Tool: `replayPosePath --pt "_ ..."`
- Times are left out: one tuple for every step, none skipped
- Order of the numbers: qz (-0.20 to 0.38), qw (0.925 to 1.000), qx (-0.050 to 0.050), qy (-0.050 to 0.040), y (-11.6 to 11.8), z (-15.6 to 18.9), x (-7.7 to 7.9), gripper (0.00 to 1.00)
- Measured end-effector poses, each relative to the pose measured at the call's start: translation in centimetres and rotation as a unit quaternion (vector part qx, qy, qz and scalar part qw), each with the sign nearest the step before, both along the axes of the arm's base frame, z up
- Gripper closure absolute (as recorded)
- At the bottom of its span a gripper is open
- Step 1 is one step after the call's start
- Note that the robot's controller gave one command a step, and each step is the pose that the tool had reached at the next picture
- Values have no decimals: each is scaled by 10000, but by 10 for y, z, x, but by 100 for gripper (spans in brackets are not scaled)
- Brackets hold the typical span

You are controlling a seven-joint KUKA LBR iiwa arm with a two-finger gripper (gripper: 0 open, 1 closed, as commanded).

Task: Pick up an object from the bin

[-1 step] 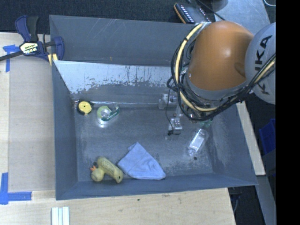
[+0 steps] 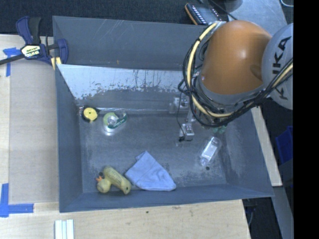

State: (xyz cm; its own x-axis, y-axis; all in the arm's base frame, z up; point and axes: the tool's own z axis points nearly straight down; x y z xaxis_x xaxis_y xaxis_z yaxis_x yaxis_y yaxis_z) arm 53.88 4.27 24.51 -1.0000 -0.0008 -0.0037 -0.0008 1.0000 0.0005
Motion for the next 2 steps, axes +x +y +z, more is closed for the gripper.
replayPosePath --pt "938 9956 -1 5 27 -77 -21 0" --pt "381 9993 0 4 47 -85 -52 0"
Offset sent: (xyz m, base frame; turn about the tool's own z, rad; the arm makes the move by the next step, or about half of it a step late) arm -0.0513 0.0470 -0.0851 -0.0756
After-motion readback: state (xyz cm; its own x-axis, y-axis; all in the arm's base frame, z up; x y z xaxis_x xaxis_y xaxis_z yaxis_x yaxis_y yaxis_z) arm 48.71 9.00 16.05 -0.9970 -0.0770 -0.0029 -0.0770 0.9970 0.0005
